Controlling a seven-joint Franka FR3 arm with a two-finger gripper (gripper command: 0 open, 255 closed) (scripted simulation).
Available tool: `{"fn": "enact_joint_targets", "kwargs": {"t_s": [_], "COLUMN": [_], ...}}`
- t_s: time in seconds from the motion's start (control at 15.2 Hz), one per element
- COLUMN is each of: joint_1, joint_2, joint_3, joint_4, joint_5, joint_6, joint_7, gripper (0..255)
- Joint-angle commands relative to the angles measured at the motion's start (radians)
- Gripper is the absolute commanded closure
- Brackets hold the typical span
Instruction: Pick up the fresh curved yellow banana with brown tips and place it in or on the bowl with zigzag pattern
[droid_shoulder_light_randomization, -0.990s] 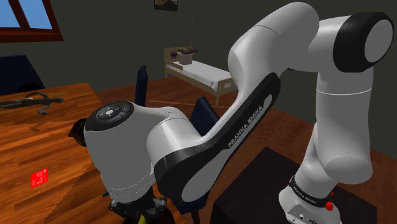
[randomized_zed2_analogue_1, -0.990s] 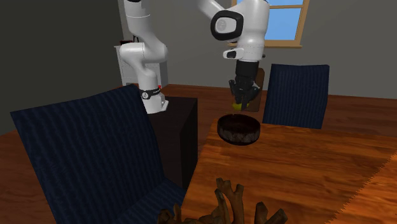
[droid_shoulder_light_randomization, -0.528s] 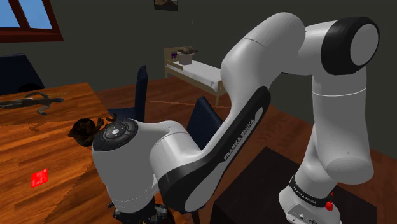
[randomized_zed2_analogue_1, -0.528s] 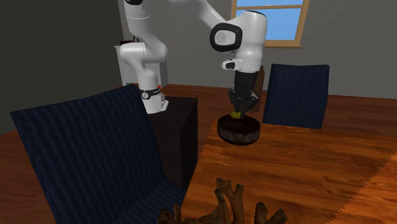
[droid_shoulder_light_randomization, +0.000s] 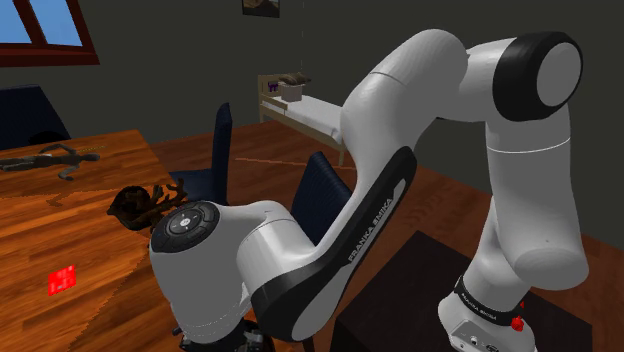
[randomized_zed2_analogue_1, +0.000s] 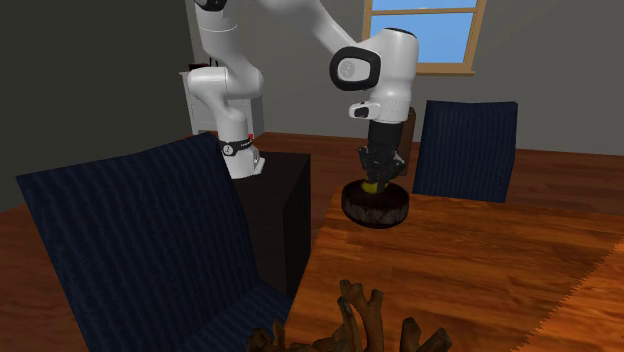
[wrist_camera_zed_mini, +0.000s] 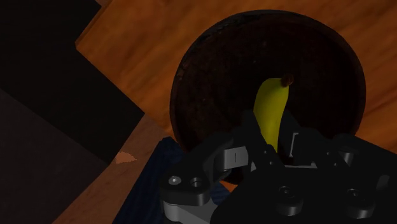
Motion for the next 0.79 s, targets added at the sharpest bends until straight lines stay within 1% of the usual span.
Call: {"fn": "enact_joint_targets", "kwargs": {"t_s": [0.0, 0.13, 0.2, 0.53, 0.73], "joint_1": [0.0, 0.0, 0.0, 0.0, -0.027], "joint_2": [0.0, 0.0, 0.0, 0.0, -0.064], "joint_3": [0.0, 0.0, 0.0, 0.0, 0.04], "joint_4": [0.0, 0.0, 0.0, 0.0, 0.024], "joint_5": [0.0, 0.0, 0.0, 0.0, 0.063], "joint_6": [0.0, 0.0, 0.0, 0.0, -0.072], "joint_7": [0.0, 0.0, 0.0, 0.0, -0.039], "gripper": [255, 255, 0, 0, 0]}}
